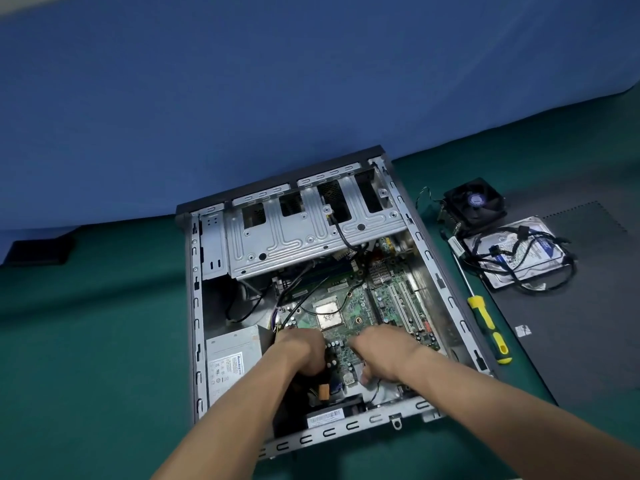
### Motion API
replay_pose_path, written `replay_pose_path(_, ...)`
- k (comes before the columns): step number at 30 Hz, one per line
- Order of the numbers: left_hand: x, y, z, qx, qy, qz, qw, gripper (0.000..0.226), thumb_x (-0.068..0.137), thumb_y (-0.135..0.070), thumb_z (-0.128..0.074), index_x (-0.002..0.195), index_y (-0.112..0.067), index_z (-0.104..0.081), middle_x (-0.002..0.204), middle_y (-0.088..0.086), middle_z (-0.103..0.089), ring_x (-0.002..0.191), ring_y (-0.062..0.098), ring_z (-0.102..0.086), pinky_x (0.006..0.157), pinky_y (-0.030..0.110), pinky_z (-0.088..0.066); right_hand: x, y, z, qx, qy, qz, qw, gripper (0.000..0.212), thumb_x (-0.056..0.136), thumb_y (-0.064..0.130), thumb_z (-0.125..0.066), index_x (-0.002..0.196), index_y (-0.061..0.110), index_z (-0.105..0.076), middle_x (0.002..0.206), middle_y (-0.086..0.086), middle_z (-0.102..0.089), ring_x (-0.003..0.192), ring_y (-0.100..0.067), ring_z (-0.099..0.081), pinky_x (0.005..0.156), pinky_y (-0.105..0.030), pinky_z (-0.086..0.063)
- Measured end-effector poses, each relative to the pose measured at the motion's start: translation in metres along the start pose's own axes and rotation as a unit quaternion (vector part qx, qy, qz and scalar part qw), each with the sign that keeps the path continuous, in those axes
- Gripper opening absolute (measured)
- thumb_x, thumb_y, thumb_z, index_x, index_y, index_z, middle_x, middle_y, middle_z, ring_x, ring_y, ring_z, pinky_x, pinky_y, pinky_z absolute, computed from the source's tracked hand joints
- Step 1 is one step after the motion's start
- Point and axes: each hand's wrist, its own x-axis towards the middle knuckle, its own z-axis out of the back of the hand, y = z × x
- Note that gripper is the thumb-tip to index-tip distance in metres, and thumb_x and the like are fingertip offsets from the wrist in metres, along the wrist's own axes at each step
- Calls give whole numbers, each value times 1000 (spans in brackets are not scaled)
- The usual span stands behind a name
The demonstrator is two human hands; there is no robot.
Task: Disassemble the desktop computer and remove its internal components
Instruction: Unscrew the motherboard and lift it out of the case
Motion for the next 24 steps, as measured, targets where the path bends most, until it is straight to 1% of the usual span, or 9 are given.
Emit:
replay_pose_path(5, 1, 0, -1, -12, 3, -2, 1000, 22, 90, -17, -46, 104, -7, -60, 116, 8, -62, 104, 24, -59, 77, 31, -43, 3, -1, -2, -18, 12, 6, 1000, 46, 82, 26, -68, 120, 7, -53, 98, -4, -65, 91, -18, -65, 83, -37, -55)
replay_pose_path(7, 2, -4, -7, 6, 2, 4, 1000, 25, 93, -23, -44, 106, -9, -60, 116, 5, -63, 106, 23, -59, 81, 32, -43, 3, -3, -3, -22, -2, 14, 1000, 50, 83, 32, -67, 123, 9, -48, 106, -8, -61, 98, -23, -62, 88, -40, -52)
replay_pose_path(9, 6, -10, -13, 32, 6, 19, 999, 31, 96, -28, -38, 112, -12, -59, 119, 3, -62, 109, 20, -58, 85, 33, -42, 3, -4, -3, -32, -22, 20, 999, 63, 82, 40, -67, 132, 12, -39, 123, -11, -53, 108, -28, -57, 94, -43, -48)
replay_pose_path(11, 11, -12, -13, 30, 21, 32, 999, 32, 97, -26, -38, 117, -12, -58, 124, 2, -60, 114, 20, -56, 89, 33, -41, 6, -3, -3, -52, -65, 35, 996, 79, 78, 46, -69, 139, 15, -29, 139, -12, -38, 123, -30, -45, 102, -45, -41)
replay_pose_path(13, 15, -10, -8, 9, 35, 41, 998, 31, 96, -20, -39, 121, -11, -55, 128, 2, -56, 118, 21, -53, 93, 33, -40, 12, -2, -2, -97, -106, 60, 988, 91, 76, 51, -69, 145, 14, -21, 148, -11, -26, 134, -30, -29, 110, -44, -28)
replay_pose_path(15, 16, -9, -6, -5, 37, 58, 998, 31, 95, -18, -39, 122, -11, -55, 130, 2, -55, 120, 21, -52, 93, 32, -40, 18, -1, -2, -135, -104, 75, 983, 97, 78, 56, -64, 148, 11, -14, 155, -9, -13, 141, -30, -16, 114, -44, -16)
replay_pose_path(18, 18, -14, -12, -12, 13, 95, 995, 32, 95, -22, -39, 120, -13, -57, 128, 1, -57, 117, 18, -54, 84, 27, -41, 22, -3, -6, -161, -76, 78, 981, 96, 82, 62, -55, 150, 14, -6, 159, -7, 2, 144, -31, -5, 115, -46, -10)
replay_pose_path(22, 12, -18, -18, -27, -13, 119, 993, 30, 96, -30, -41, 114, -14, -60, 119, 0, -63, 108, 15, -59, 72, 24, -39, 24, -8, -8, -191, -55, 70, 978, 106, 79, 72, -44, 148, 15, 14, 155, -4, 18, 143, -29, 12, 114, -47, 1)
replay_pose_path(24, 9, -18, -19, -27, -23, 119, 992, 31, 96, -32, -42, 114, -14, -60, 116, 0, -64, 105, 15, -60, 69, 25, -39, 25, -10, -7, -197, -41, 68, 977, 107, 79, 74, -40, 147, 13, 16, 153, -4, 22, 142, -28, 16, 114, -46, 3)
